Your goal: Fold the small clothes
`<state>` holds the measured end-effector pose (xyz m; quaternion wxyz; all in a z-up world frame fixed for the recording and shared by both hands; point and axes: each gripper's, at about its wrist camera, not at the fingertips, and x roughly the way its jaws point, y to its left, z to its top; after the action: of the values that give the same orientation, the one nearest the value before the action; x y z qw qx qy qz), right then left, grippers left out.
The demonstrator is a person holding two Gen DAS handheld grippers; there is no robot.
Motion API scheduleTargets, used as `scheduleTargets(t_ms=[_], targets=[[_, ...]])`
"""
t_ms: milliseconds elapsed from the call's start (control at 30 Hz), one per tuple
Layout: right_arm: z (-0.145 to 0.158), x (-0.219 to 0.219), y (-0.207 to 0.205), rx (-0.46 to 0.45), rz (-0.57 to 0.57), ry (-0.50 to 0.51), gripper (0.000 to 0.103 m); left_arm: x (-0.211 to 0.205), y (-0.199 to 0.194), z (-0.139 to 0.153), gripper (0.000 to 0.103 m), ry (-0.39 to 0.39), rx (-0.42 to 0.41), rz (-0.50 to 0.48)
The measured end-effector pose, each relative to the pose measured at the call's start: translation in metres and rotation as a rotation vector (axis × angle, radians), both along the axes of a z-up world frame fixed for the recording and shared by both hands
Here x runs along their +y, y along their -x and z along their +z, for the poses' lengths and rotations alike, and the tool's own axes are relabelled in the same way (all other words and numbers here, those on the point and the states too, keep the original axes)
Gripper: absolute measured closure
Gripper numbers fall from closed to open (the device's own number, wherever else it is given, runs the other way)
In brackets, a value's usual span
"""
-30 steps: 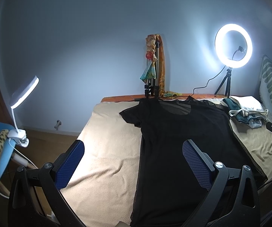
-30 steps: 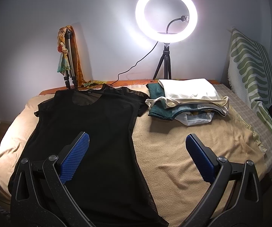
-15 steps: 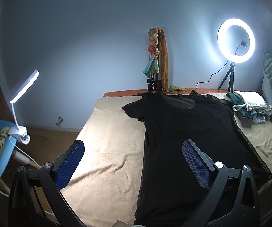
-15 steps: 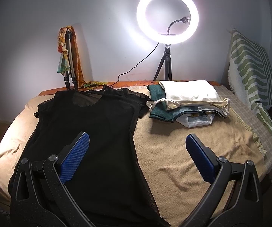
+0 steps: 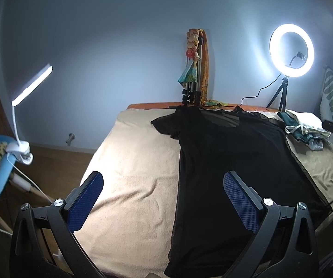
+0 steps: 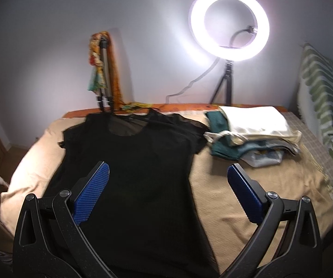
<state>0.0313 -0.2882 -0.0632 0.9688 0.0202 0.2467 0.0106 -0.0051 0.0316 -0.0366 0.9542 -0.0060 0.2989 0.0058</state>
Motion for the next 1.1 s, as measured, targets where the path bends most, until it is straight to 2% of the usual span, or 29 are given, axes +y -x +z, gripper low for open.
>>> scheduleTargets(t_ms=[233,300,433,533,667,767,1100], targets=[[0.032,0.049,-0.03,-0.015,0.165,0.014,0.0,0.017,0.003,-0.021,0.001,0.053,0.071,0.012],[0.042,0.07,-0.042,-0.011,0.219,0.029,0.001,0.021,0.005,-0.03,0.006,0.07,0.1,0.008],[0.057,0.113,-0.066,0.023,0.335,0.042,0.012,0.028,0.009,-0.051,0.014,0.139,0.175,-0.017],[0.063,0.146,-0.083,0.059,0.405,0.04,0.016,0.033,0.011,-0.068,0.022,0.196,0.233,-0.04],[0.062,0.189,-0.1,0.085,0.467,0.075,0.017,0.035,0.011,-0.086,0.029,0.234,0.293,-0.051],[0.056,0.215,-0.112,0.115,0.5,0.083,0.019,0.034,0.012,-0.09,0.03,0.229,0.314,-0.055],[0.019,0.281,-0.175,0.246,0.517,0.099,0.025,0.038,0.012,-0.105,0.04,0.237,0.36,-0.064]])
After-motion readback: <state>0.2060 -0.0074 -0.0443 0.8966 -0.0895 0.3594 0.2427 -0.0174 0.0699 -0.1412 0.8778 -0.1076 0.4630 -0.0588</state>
